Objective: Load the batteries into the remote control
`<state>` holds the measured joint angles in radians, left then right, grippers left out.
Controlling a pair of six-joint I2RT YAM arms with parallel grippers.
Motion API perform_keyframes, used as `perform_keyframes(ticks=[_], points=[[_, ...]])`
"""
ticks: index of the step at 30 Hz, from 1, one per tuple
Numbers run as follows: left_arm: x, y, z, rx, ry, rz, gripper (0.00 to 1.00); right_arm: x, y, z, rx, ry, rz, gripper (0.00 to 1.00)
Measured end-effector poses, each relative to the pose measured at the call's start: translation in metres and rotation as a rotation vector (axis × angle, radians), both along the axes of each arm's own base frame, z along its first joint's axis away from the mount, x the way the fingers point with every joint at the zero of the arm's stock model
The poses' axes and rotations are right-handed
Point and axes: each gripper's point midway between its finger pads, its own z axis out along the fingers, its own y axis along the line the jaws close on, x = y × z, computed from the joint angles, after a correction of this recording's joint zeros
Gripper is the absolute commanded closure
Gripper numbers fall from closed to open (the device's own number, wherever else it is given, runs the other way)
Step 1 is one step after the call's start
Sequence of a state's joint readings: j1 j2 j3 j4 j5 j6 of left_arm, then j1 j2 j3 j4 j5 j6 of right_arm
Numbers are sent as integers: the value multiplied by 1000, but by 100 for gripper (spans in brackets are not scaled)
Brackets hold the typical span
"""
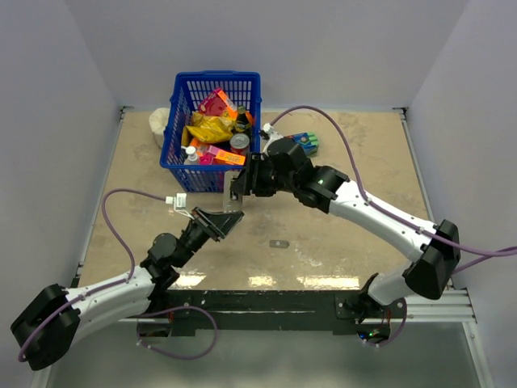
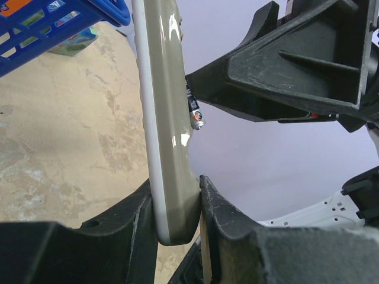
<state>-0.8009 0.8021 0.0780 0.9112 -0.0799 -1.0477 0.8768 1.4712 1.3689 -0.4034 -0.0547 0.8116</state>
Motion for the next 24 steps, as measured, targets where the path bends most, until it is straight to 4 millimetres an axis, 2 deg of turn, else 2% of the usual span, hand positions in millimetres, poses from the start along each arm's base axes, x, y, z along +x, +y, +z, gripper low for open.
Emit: perform_keyframes(ticks=[2,5,10,13,16,18,19,24], points=[[0,0,2,-13,4,0,100,-2,0,3,-6,-29,31,49],[-1,1,3,-29,10,0,100,-8,-3,21,-5,-144,120,48],[-2,4,10,-68,17,-1,100,-25,-24,67,-31,-477,291,48],[-3,5,12,-80,23,-4,100,-35,-39,77,-78,-665,382,49],[-3,5,11,-79,30,-8,100,-41,-48,73,-145,-811,474,55],[-3,4,12,-78,35,-13,100,-40,-46,67,-191,-876,531,69],[-3,3,12,-79,38,-17,100,-38,-43,63,-212,-902,563,72],[-3,-1,17,-83,39,-32,100,-28,-31,31,-303,-947,686,80]])
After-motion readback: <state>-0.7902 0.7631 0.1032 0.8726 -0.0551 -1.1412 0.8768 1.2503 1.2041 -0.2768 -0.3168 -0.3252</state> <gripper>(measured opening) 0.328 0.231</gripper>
